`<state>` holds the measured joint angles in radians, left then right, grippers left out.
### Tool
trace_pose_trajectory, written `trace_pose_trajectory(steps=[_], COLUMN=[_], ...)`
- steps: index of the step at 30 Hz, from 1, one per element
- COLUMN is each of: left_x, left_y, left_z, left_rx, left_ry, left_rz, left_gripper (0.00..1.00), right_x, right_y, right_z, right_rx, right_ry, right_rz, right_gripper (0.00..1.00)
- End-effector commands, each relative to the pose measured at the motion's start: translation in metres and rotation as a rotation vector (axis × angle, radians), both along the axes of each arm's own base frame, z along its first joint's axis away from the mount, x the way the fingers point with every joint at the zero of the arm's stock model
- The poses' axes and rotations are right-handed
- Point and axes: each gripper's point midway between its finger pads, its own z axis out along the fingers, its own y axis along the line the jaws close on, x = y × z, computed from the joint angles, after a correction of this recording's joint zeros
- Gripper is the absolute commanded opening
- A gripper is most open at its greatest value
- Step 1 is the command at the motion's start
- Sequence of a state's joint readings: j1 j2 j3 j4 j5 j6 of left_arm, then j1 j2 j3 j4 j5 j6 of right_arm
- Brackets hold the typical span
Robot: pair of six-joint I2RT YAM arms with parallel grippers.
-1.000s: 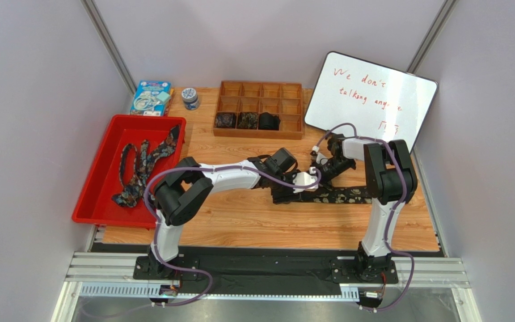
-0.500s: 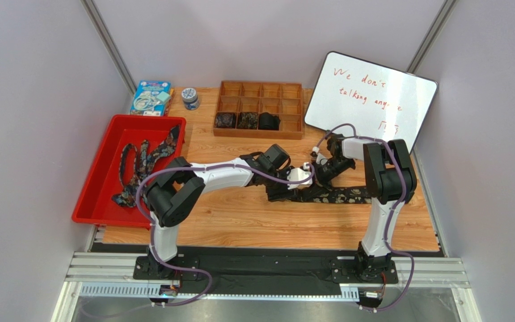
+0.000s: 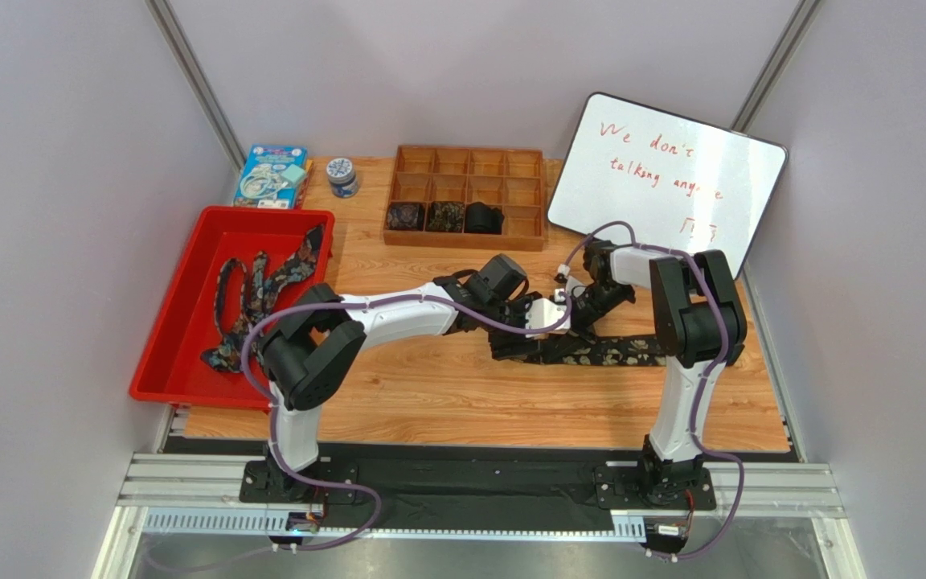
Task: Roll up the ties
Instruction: Roll the tie at the center of the board.
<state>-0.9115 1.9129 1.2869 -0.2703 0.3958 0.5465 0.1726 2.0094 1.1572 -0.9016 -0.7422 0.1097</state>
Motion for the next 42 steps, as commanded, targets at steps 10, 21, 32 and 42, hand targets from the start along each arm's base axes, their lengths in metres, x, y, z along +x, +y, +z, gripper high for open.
trace_pose_trajectory(steps=[10,21,32,42], left_x=[-0.01,-0.022,-0.021,-0.02], left_y=[-0.019,0.008,0.006,0.006], left_z=[-0.03,-0.056,-0.057,-0.059], left_rx=[0.054,0.135,0.131,0.13], left_ry=[-0.01,0.02,0.022,0.032], left_rz=[-0.123,-0.119,-0.109,-0.098], left_gripper=[0.3,0.16,0.16,0.16], right_x=[0.01,0.02,0.026,0.017], right_y=[-0.002,-0.008,-0.006,-0.003], right_z=[-0.015,0.019,0.025,0.012], right_rx=[-0.069,-0.004,0.044,0.023], right_ry=[-0.079,-0.103,-0.078,-0.073], right_rz=[0.062,0.005,-0.039,0.018], right_gripper=[0.0,0.24,0.31,0.29])
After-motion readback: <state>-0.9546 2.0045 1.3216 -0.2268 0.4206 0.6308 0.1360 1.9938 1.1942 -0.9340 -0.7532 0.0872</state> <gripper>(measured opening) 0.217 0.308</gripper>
